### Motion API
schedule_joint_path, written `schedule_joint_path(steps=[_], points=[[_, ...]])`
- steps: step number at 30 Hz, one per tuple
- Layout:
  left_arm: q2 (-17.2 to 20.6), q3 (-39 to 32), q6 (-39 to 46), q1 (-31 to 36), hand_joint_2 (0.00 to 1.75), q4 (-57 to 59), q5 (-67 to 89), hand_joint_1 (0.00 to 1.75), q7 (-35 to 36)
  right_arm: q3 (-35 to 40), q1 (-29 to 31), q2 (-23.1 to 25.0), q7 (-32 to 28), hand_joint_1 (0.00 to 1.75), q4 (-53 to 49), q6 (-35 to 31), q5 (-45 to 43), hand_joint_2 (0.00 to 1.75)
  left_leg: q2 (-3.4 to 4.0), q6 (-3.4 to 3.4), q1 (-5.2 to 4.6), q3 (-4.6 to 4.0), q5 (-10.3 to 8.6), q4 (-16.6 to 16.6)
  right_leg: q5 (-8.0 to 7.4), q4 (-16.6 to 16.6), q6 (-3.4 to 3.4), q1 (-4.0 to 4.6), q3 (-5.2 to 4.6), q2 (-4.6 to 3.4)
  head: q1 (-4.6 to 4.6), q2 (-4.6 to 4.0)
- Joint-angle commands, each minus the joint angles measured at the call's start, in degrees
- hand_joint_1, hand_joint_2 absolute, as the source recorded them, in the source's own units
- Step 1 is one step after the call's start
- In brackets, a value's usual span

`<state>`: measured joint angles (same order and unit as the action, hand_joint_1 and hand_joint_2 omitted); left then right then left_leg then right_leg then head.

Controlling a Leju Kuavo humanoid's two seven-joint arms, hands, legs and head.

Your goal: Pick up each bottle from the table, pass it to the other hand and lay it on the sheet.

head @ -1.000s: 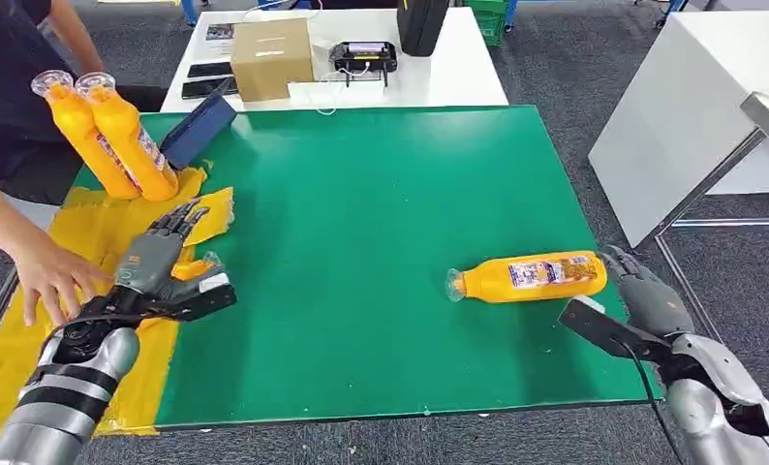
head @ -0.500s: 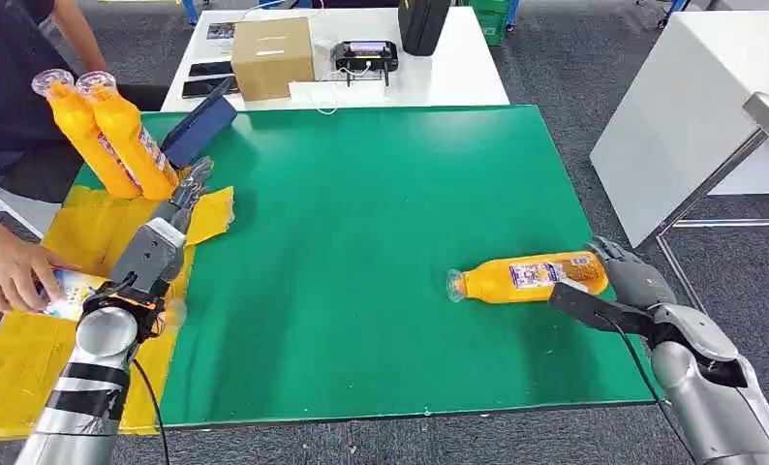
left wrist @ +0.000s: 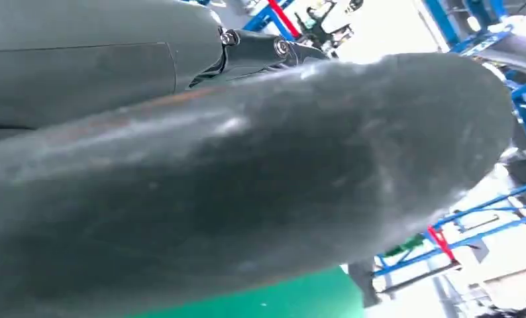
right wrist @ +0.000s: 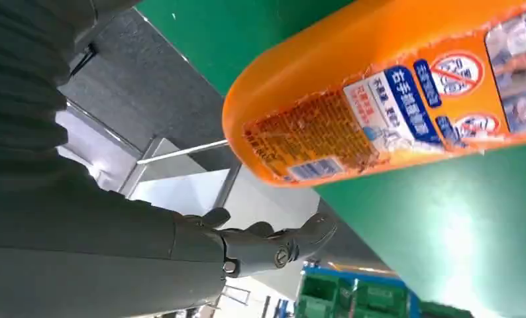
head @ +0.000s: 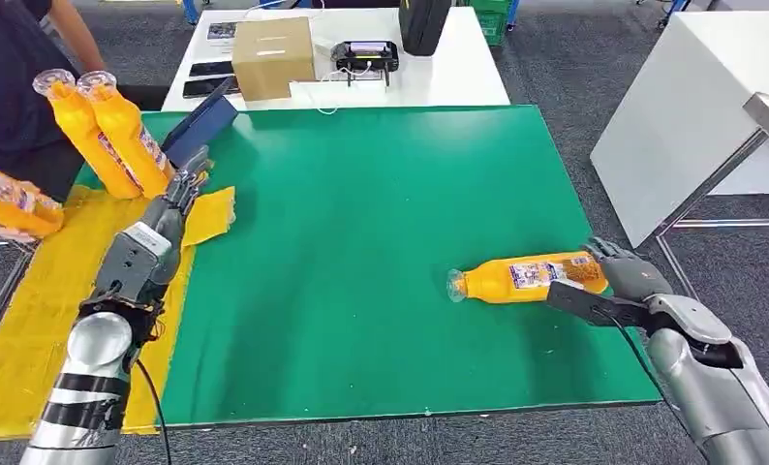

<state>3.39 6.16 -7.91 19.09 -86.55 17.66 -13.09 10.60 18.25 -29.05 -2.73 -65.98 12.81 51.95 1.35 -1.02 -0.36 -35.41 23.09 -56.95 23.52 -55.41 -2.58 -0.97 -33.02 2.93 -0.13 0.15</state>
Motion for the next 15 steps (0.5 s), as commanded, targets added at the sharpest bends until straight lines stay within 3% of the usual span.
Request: schedule_joint_path(steps=[1,15], points=[[-0.9,2.2,-0.5,2.1,0.0,0.8,-2.0,0.0,-0.3,9.1,8.3,3.1,-1.7,0.0,15.2,0.4,0.9,1.75,0.08,0.1,0.11,0.22,0.09,0.0,0.01,0.1,0.11,0.08,0.2,-0.35,-0.02,0.0],[-1.4,2.6,-0.6,2.5,0.0,1.0,-3.0,0.0,-1.2,14.5,12.0,7.9,-2.1,0.0,24.4,-2.3,4.8,1.75,0.08,0.09,0.17,0.28,0.1,0.0,0.03,0.1,0.13,0.12,0.27,-0.4,-0.02,0.0]])
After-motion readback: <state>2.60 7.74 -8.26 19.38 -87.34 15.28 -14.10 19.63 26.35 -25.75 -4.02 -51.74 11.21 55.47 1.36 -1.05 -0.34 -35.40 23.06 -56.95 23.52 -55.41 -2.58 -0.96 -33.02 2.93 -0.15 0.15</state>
